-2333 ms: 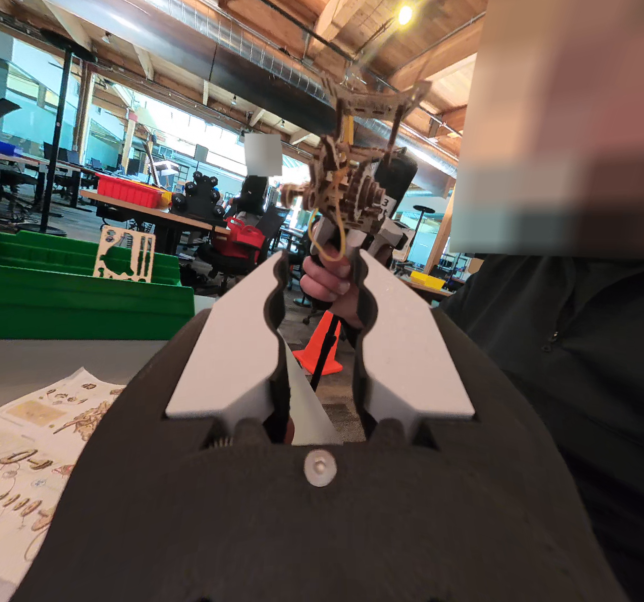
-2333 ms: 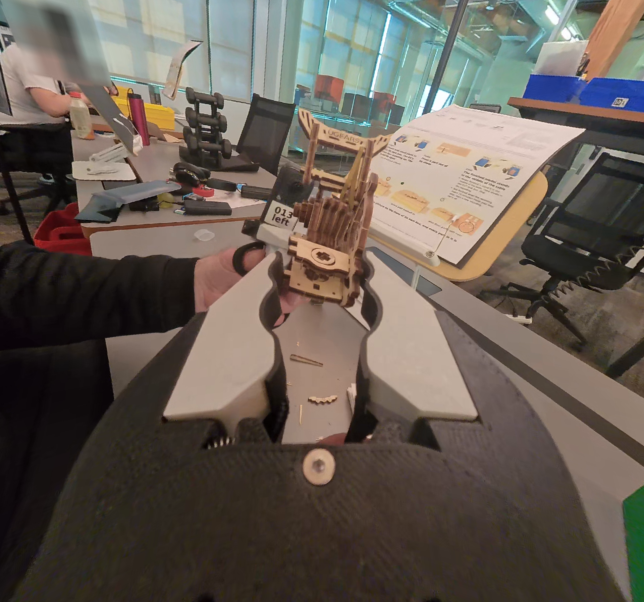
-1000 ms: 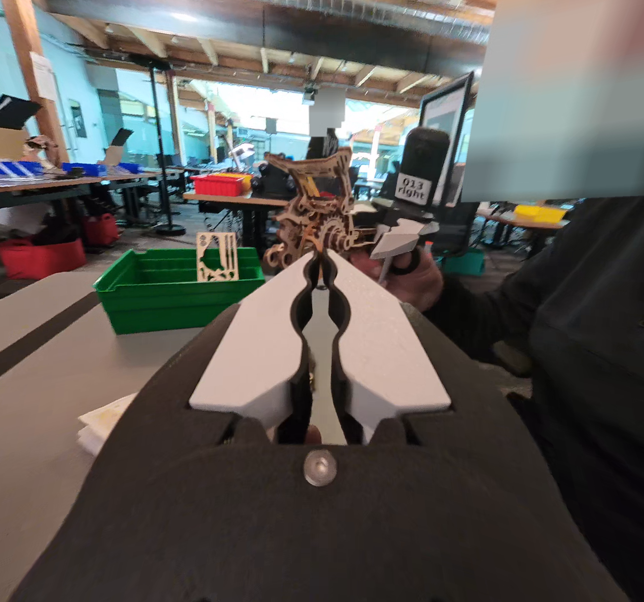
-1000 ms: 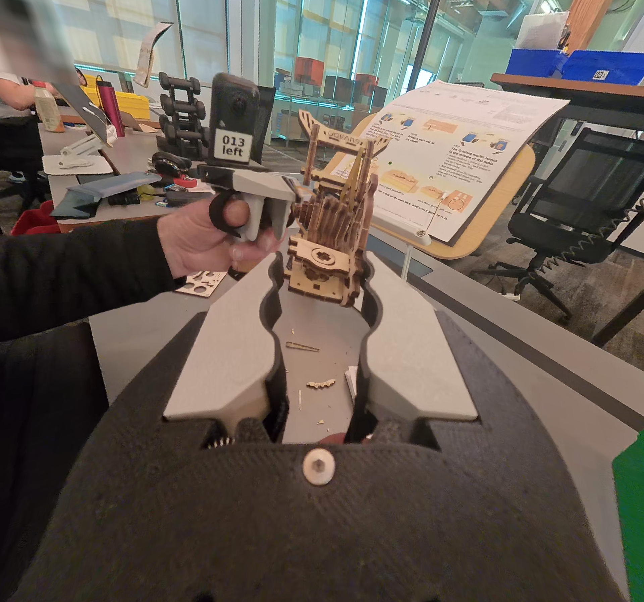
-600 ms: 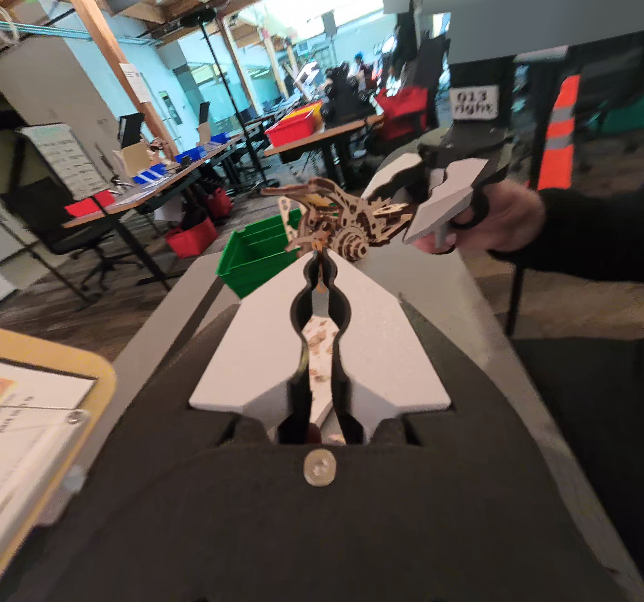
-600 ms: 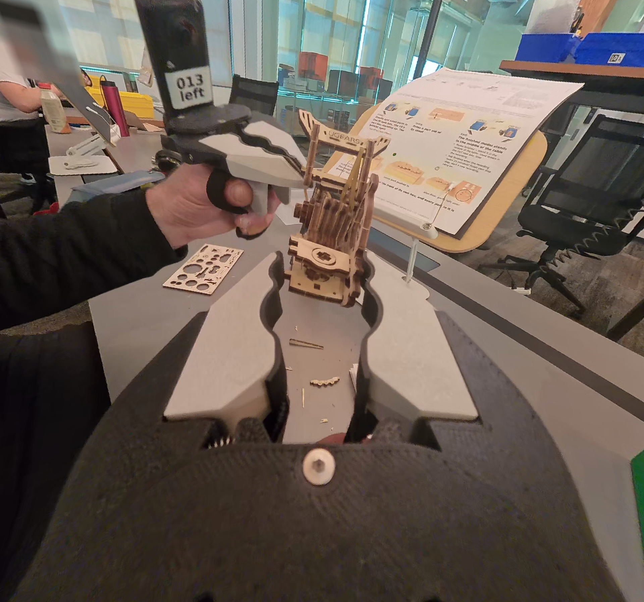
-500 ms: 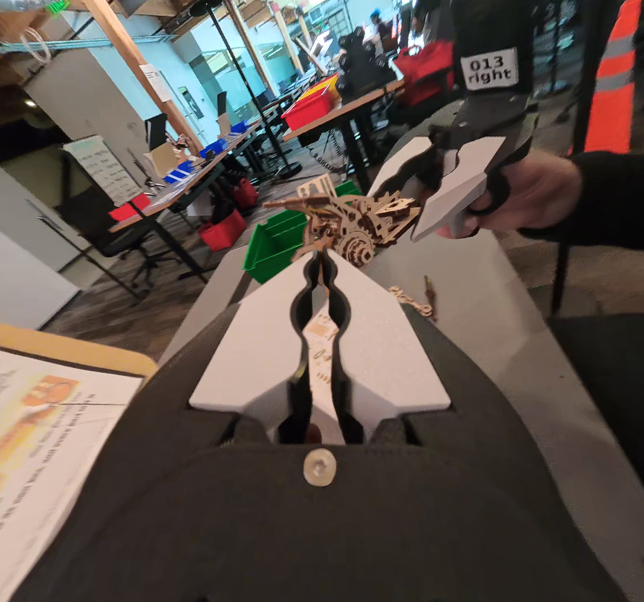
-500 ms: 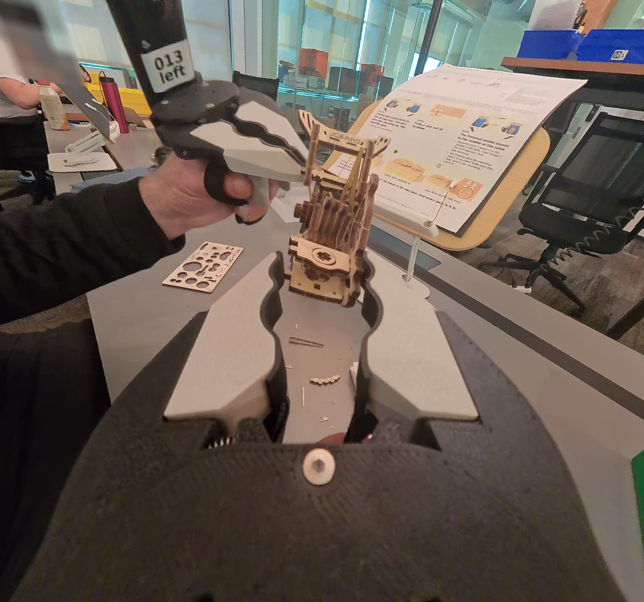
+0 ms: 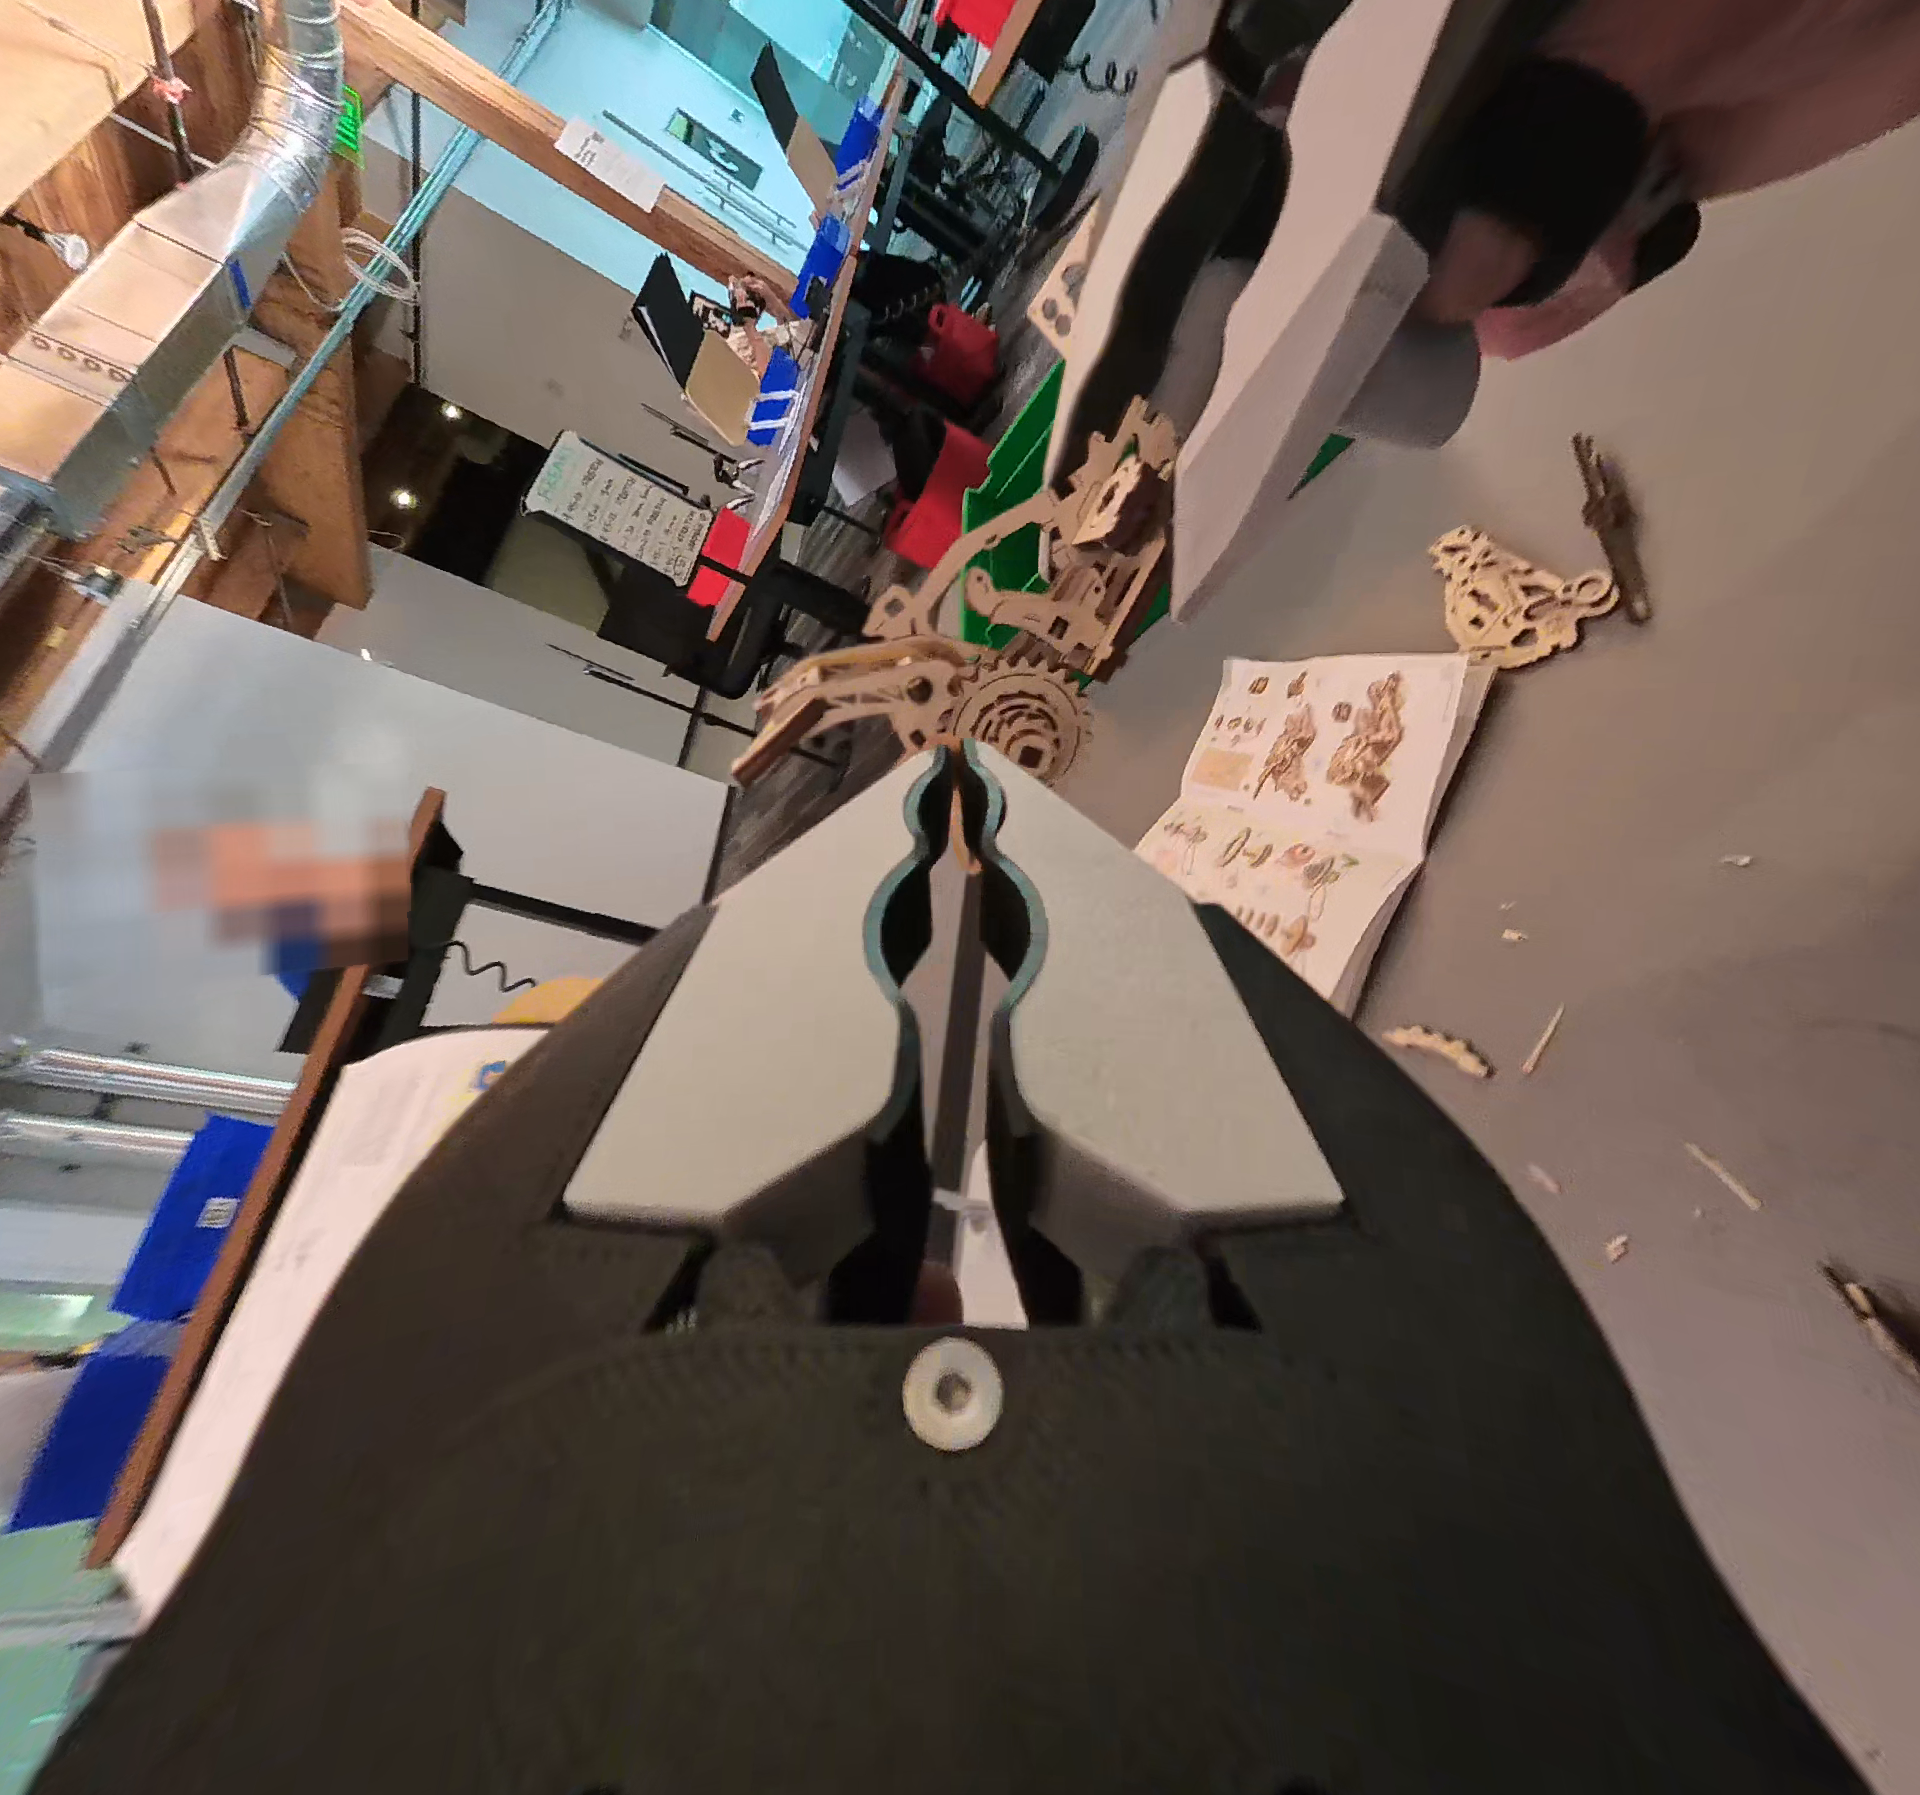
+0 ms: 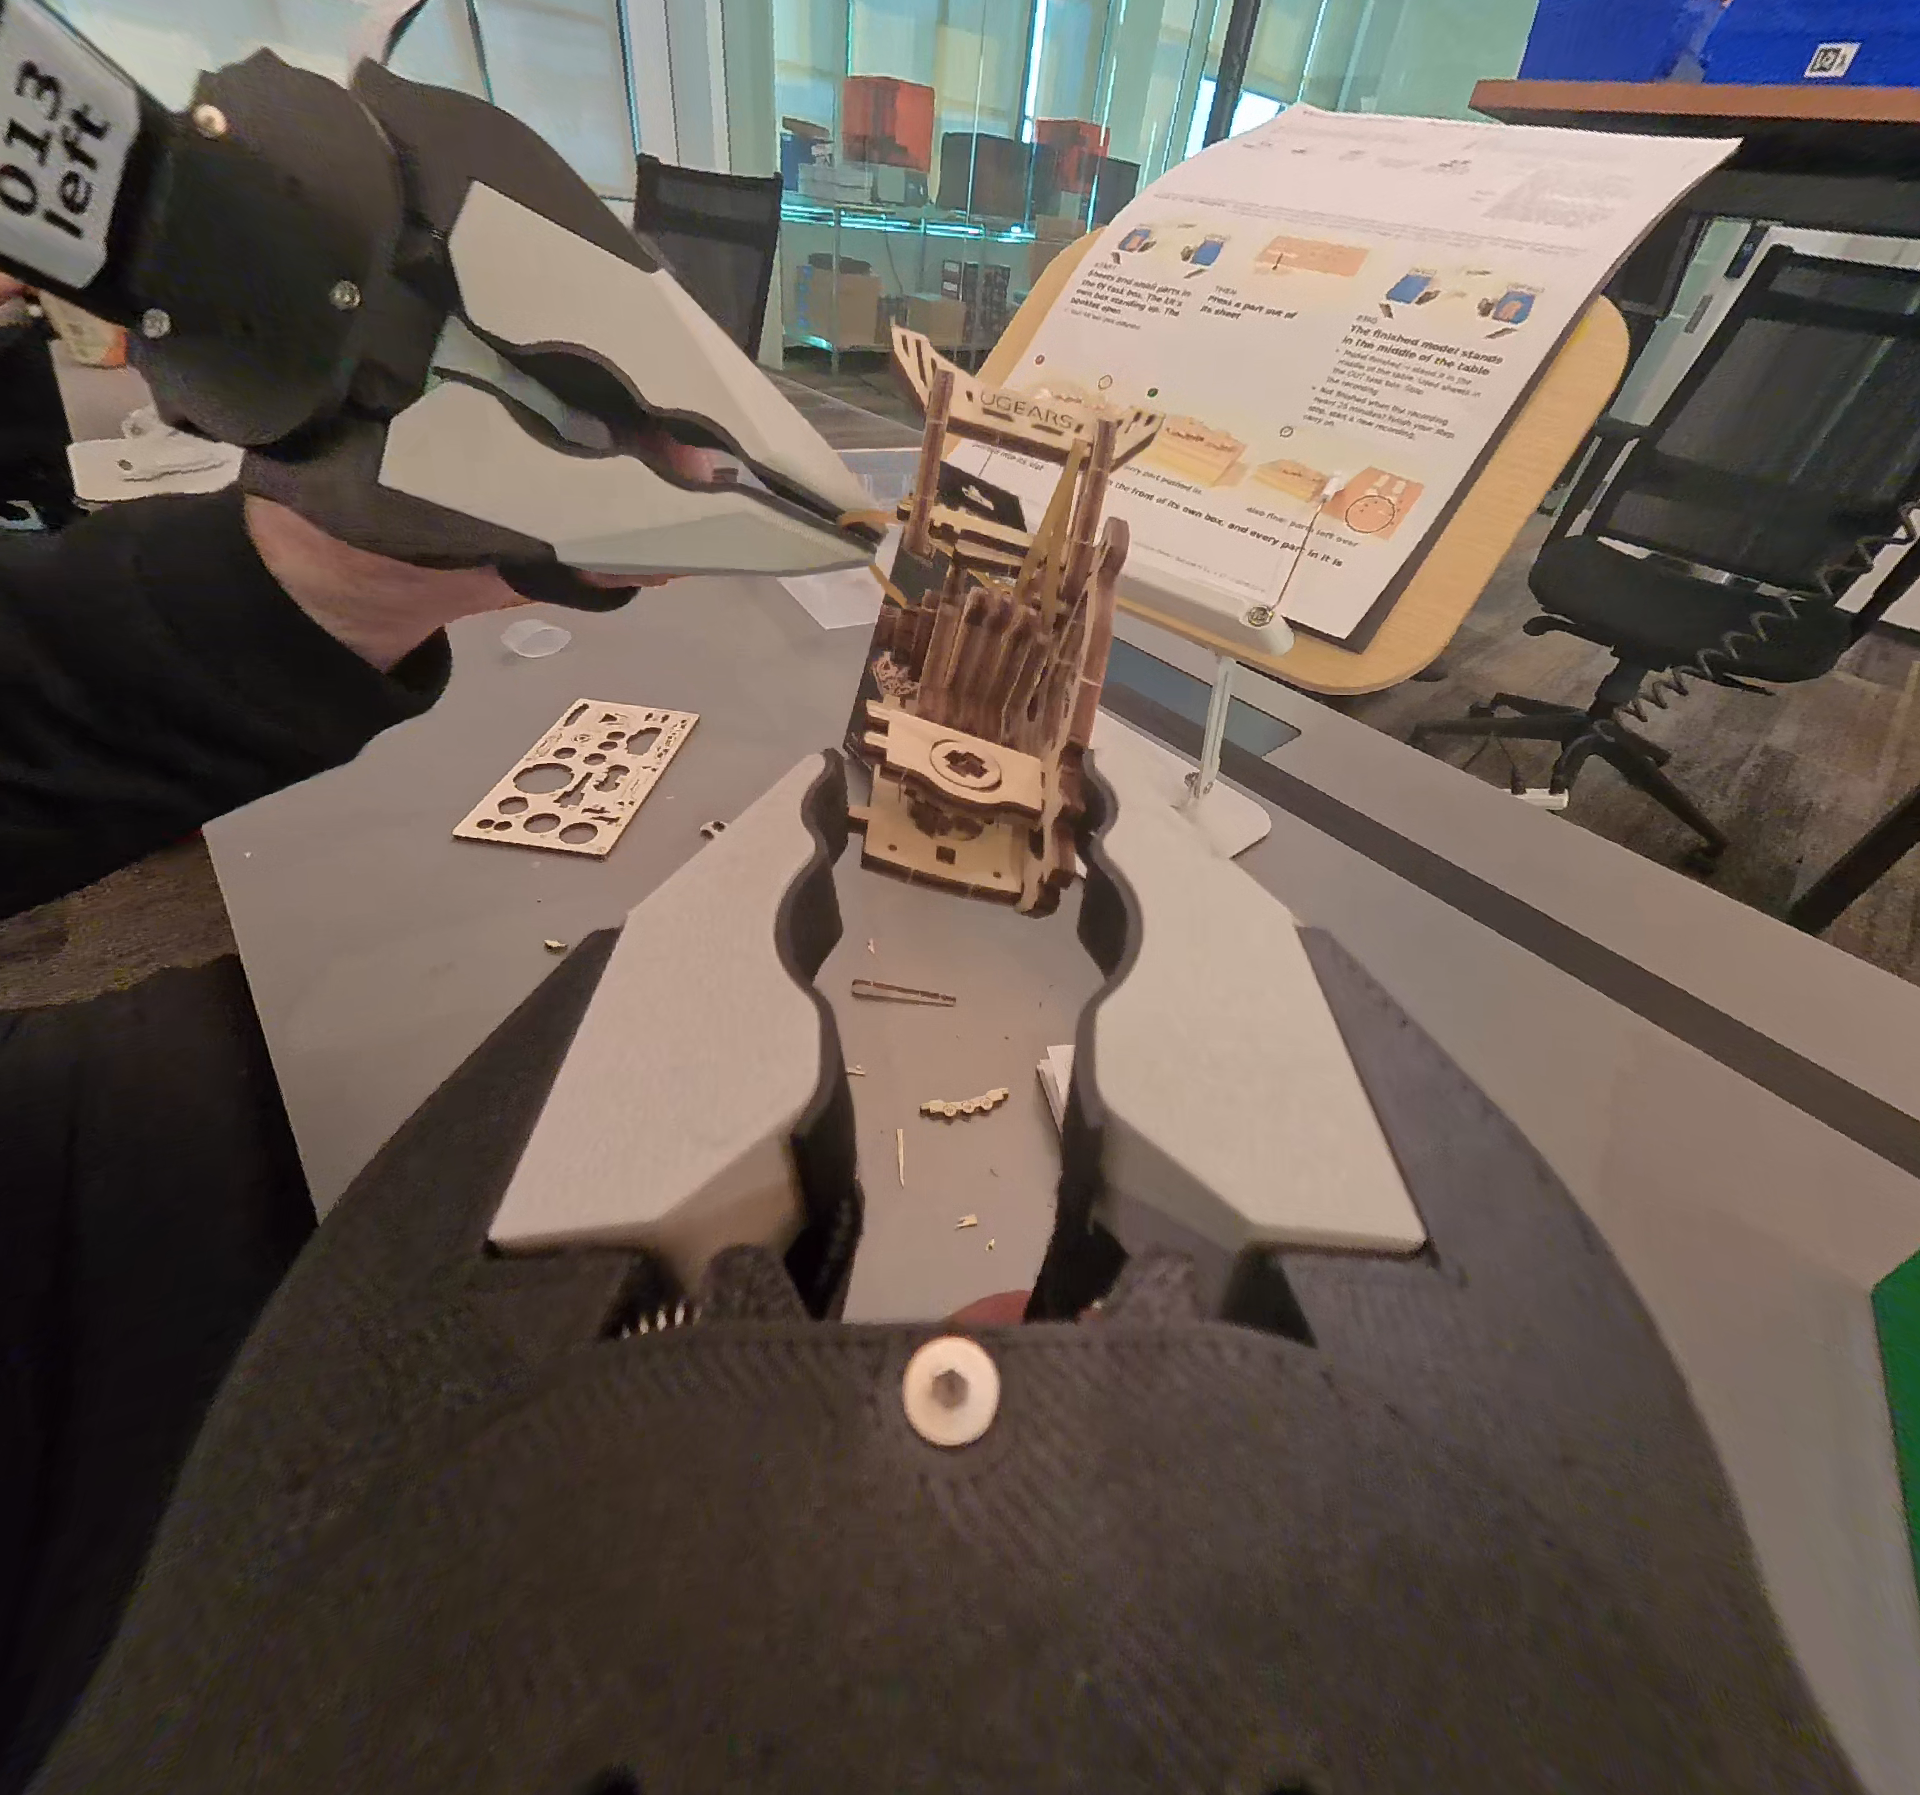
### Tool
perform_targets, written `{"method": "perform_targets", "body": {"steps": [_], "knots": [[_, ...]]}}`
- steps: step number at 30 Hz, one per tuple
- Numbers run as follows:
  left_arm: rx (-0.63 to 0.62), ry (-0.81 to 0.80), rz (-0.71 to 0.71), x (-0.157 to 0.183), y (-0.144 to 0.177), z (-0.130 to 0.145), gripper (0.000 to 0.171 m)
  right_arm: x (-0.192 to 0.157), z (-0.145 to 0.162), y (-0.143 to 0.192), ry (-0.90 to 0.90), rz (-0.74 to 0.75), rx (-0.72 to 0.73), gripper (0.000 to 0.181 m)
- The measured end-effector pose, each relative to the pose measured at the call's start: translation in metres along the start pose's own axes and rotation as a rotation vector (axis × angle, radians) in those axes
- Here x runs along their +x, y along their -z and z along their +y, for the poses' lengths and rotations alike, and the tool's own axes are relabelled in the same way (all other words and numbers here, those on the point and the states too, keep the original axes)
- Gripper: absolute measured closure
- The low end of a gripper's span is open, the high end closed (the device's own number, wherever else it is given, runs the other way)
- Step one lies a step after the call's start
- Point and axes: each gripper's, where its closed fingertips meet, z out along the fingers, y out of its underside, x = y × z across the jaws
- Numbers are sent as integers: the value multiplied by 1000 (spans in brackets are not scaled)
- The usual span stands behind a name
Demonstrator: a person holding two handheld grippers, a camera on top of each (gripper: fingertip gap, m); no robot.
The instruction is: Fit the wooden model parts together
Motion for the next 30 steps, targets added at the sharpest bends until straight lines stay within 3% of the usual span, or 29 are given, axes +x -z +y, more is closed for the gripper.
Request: {"method": "perform_targets", "body": {"steps": [10,30], "knots": [[-94,-203,10,12,-6,-5,171,1,4,-6,13,24,-23,141],[-120,-226,-5,18,-17,-11,171,8,15,-11,15,71,-52,141]]}}
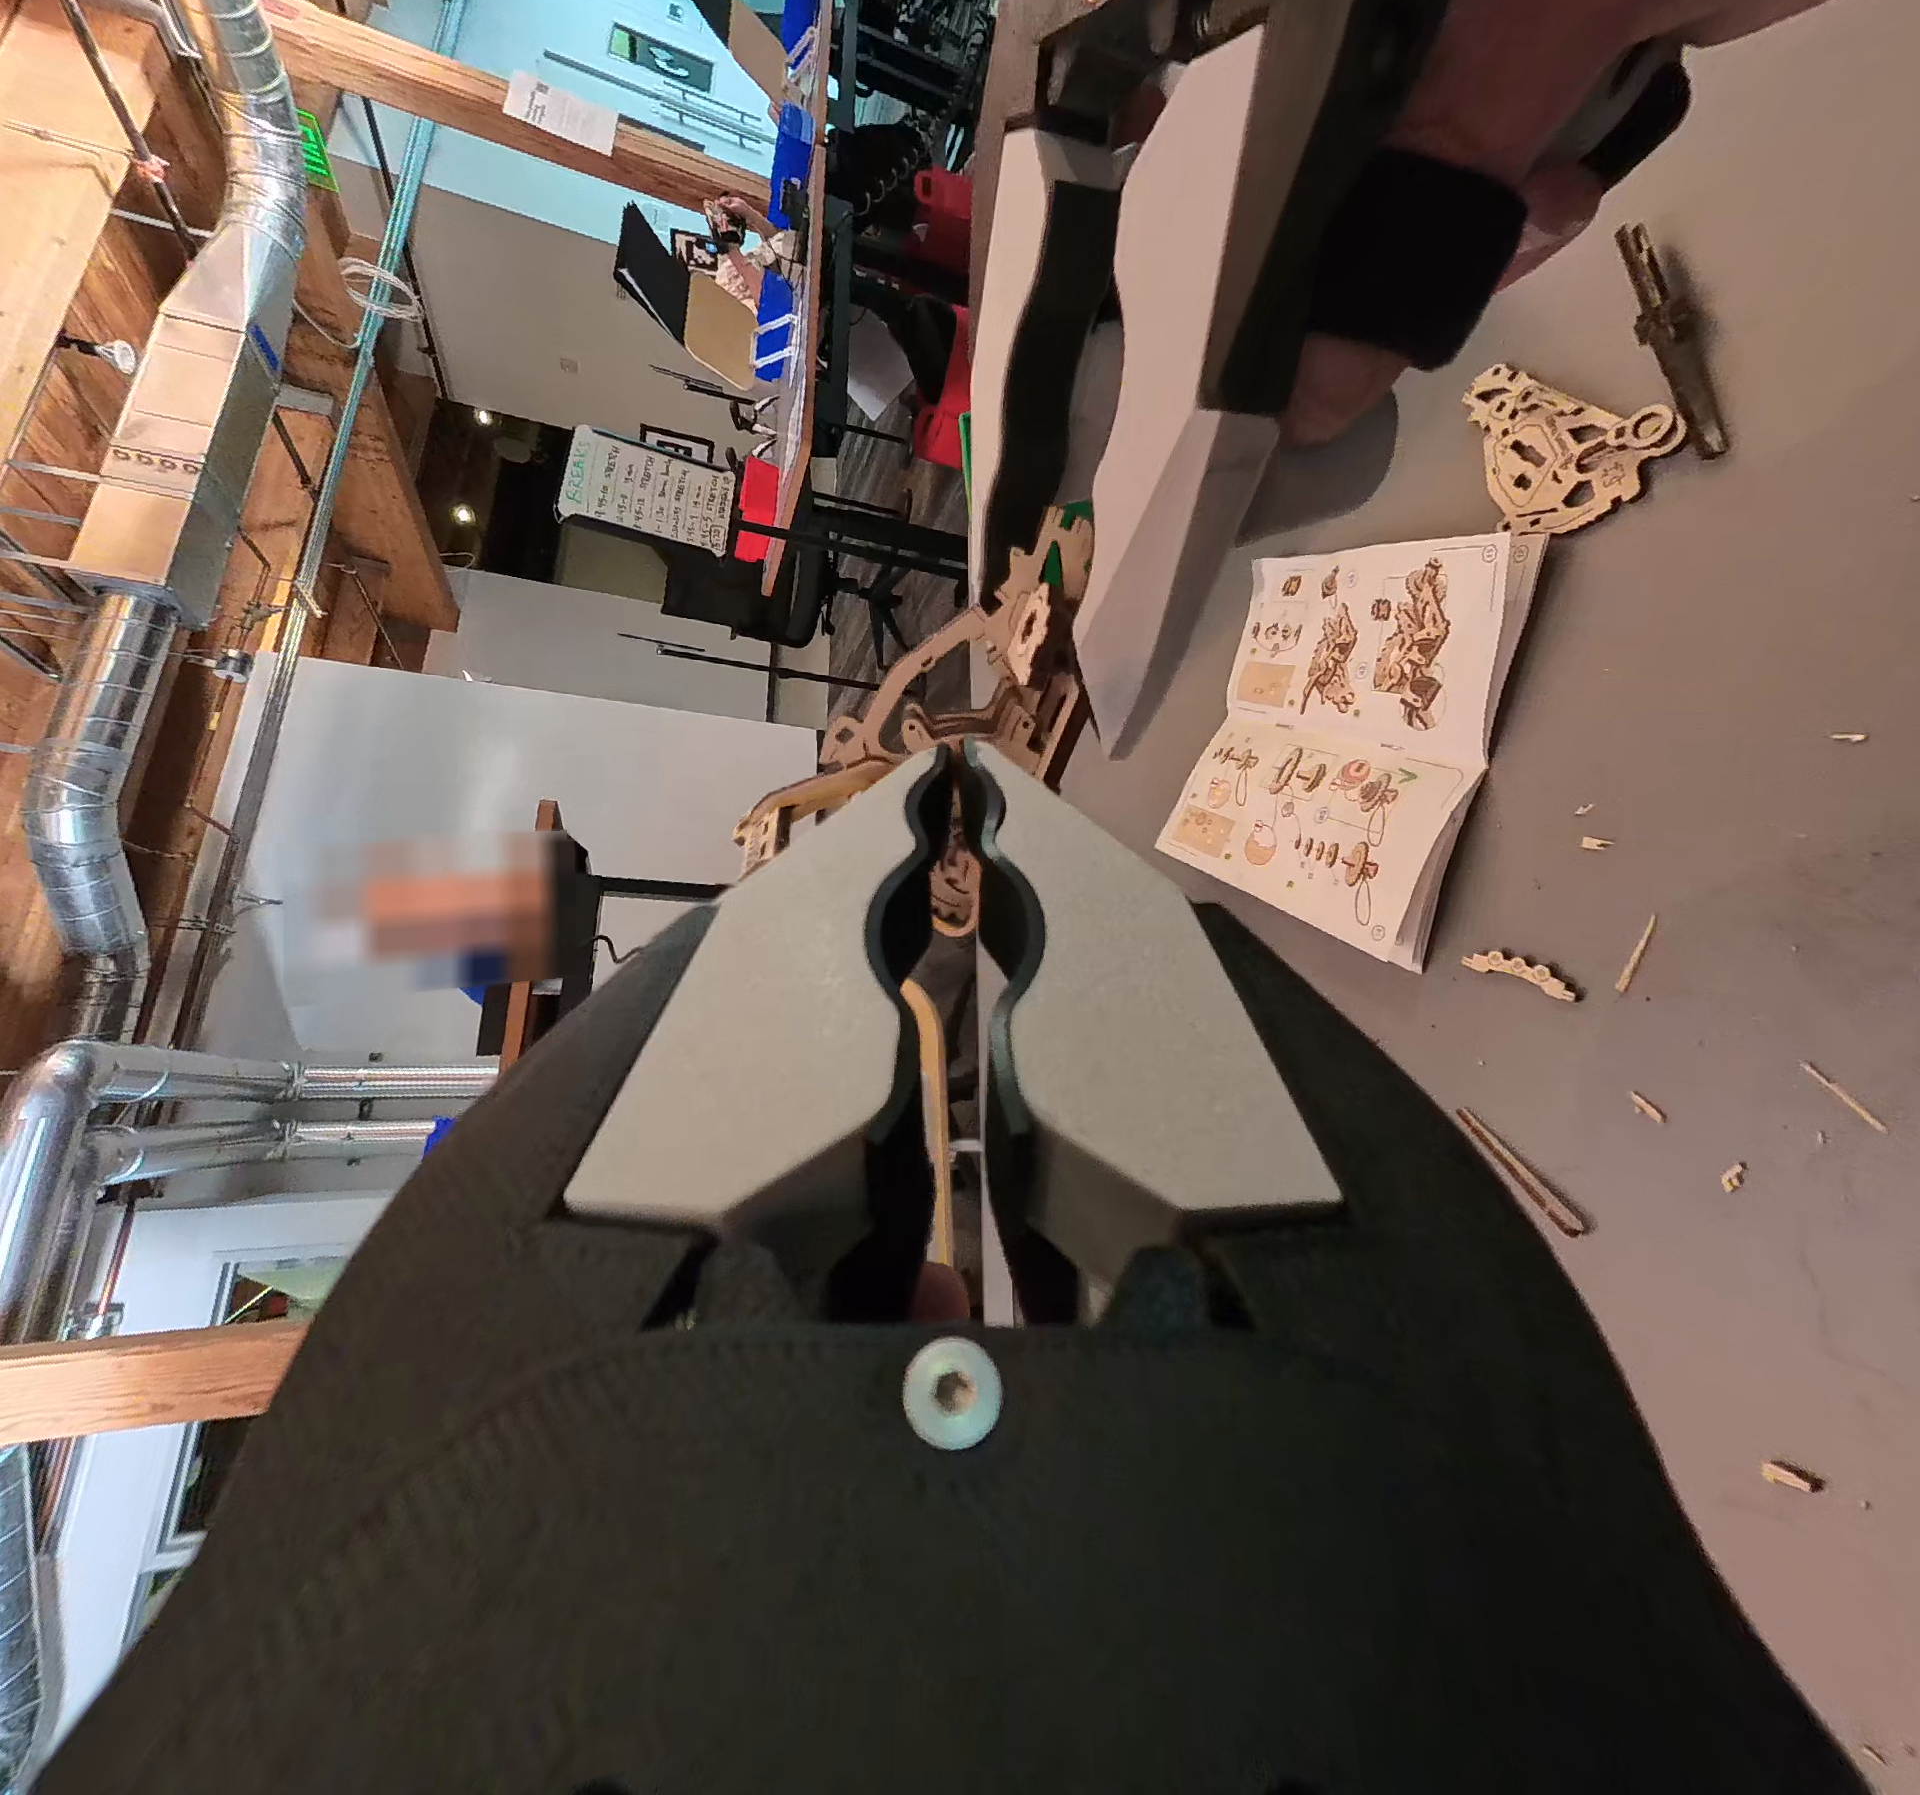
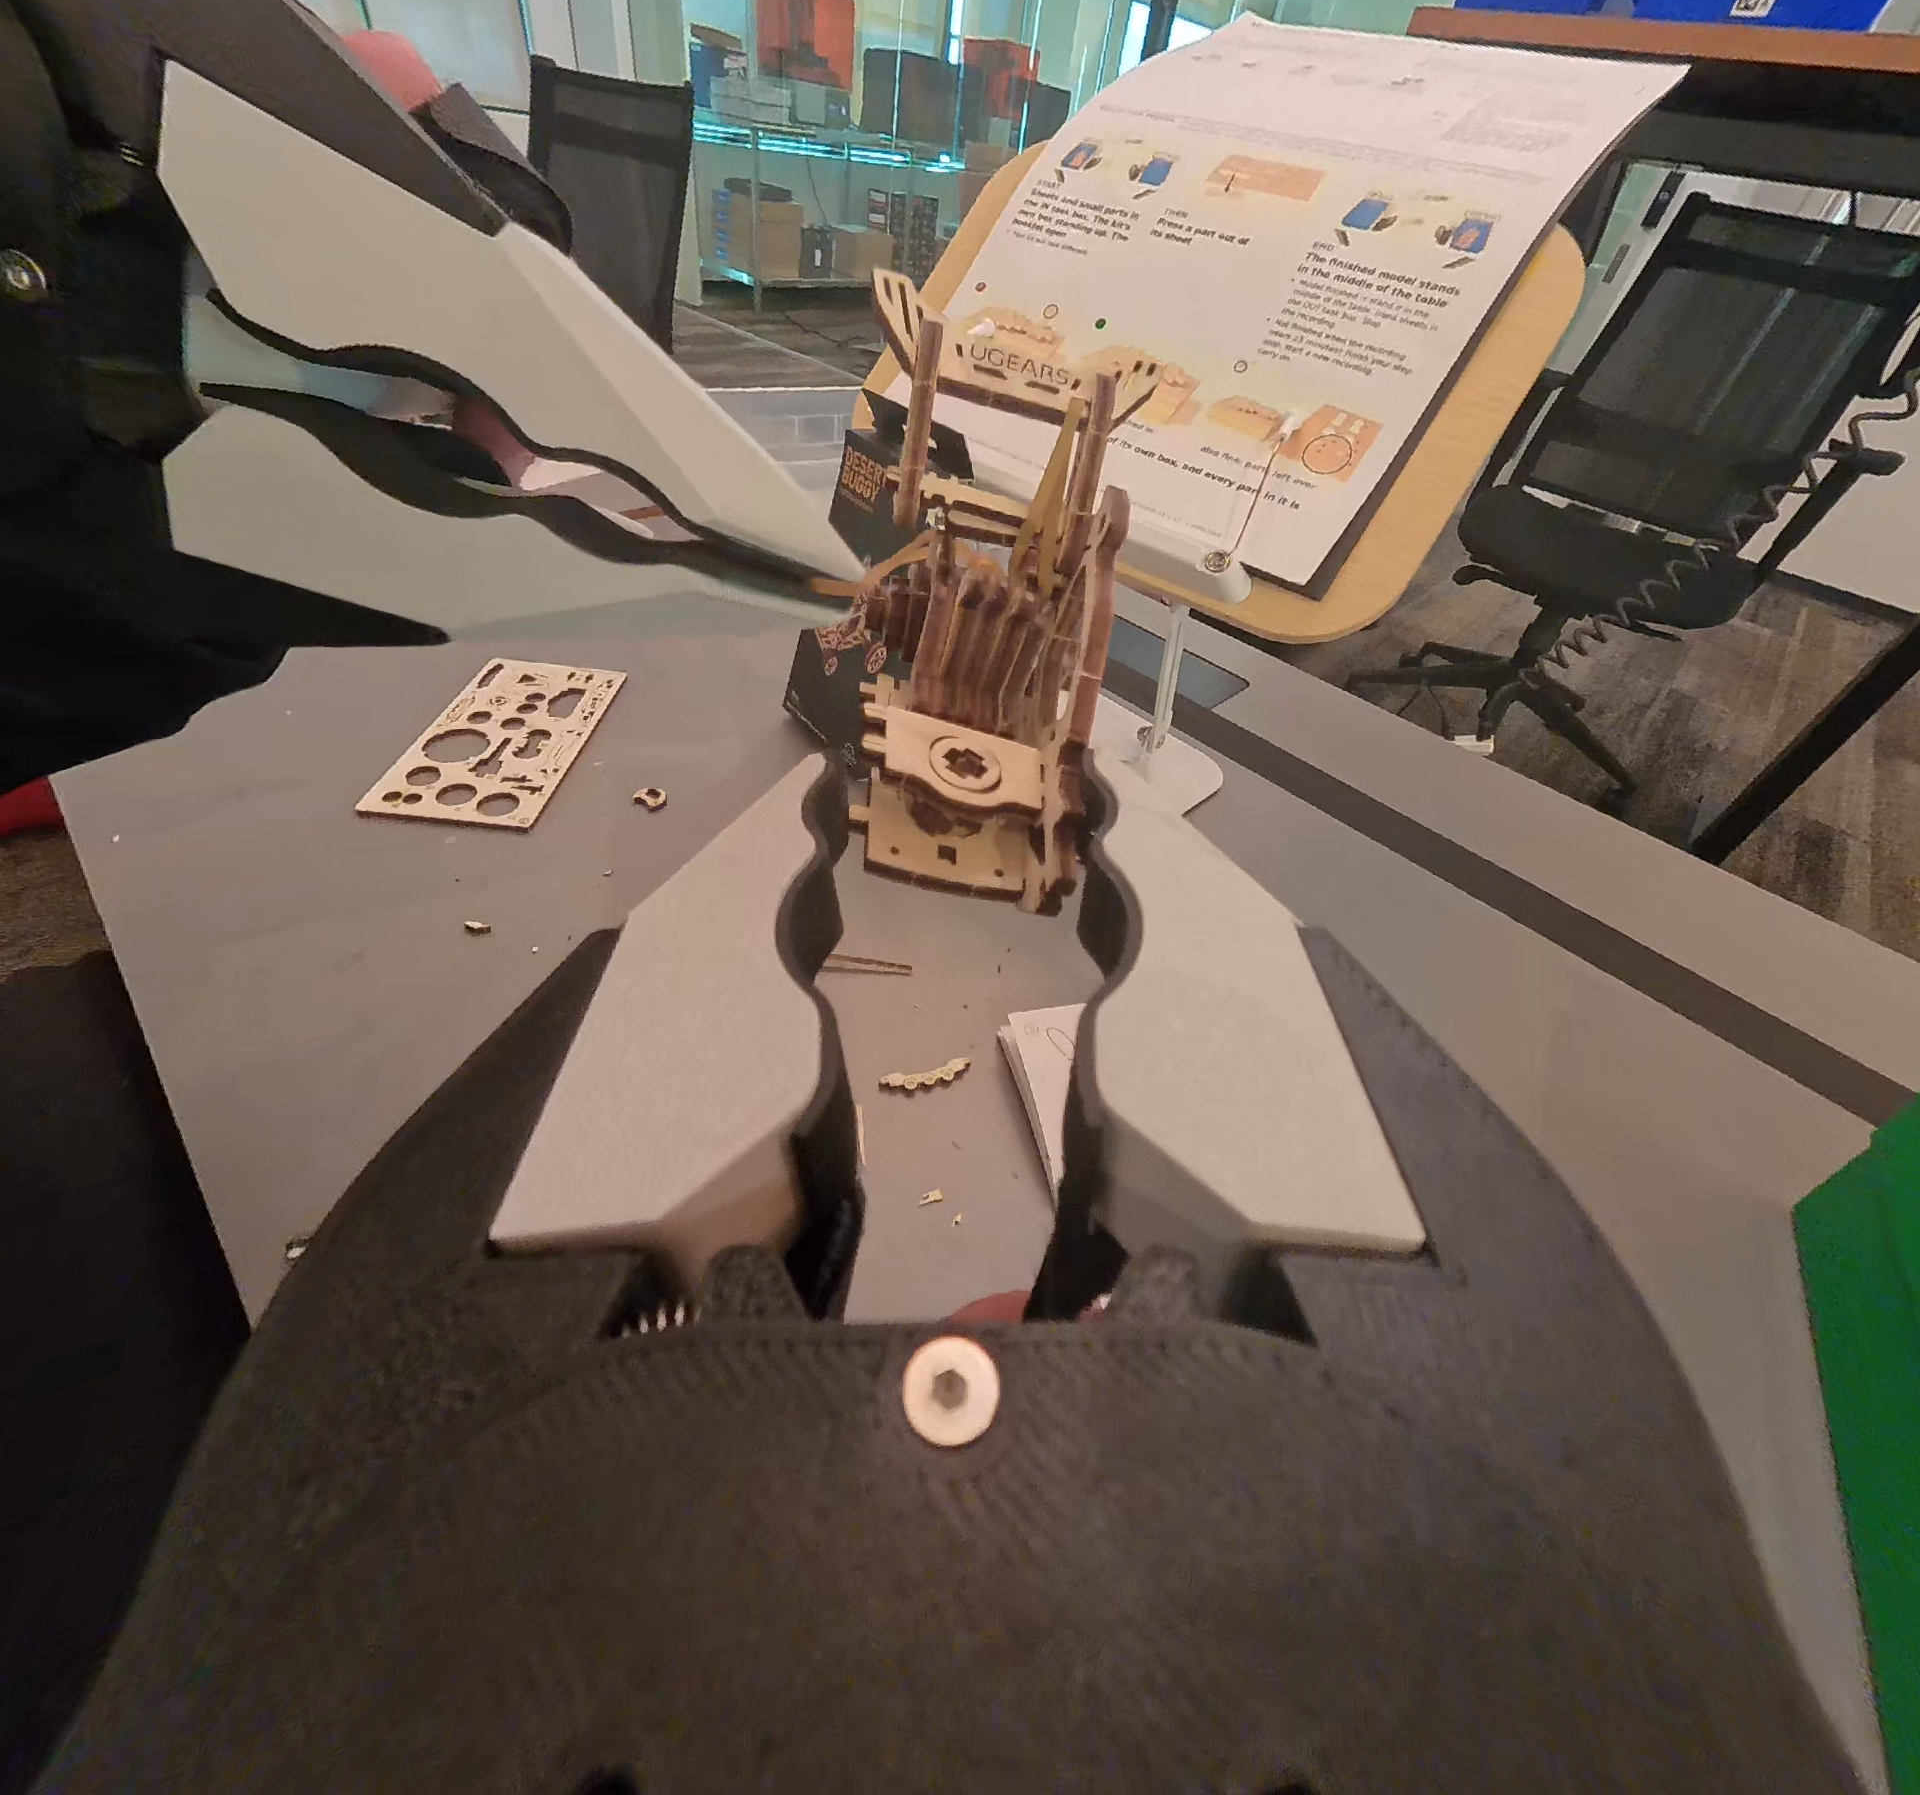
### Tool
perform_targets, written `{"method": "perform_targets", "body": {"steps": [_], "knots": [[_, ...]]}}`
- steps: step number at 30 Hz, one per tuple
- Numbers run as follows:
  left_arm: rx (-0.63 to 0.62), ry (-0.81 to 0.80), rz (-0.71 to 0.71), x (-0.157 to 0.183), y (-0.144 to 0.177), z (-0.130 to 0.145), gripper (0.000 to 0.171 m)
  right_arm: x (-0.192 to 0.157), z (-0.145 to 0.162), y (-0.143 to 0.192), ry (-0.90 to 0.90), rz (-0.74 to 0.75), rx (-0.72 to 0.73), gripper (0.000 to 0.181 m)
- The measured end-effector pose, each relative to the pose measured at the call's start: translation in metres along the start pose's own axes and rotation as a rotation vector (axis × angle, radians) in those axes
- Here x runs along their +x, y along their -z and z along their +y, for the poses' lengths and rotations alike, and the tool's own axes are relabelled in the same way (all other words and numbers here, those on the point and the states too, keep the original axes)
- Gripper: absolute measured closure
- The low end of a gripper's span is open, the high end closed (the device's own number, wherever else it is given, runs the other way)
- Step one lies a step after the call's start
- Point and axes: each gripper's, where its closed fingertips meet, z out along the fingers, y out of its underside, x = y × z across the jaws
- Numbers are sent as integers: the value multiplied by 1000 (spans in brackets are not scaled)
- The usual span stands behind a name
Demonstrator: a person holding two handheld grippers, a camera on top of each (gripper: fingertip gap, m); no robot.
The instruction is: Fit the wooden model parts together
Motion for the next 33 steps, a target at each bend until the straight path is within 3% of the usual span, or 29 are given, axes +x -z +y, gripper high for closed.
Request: {"method": "perform_targets", "body": {"steps": [14,25,33], "knots": [[1,136,26,10,-4,9,171,-3,17,-12,-29,-24,-43,141],[26,250,12,15,-2,6,171,-12,12,-9,-206,-191,88,141],[128,324,-98,6,32,-7,158,-17,-2,1,-298,-308,212,141]]}}
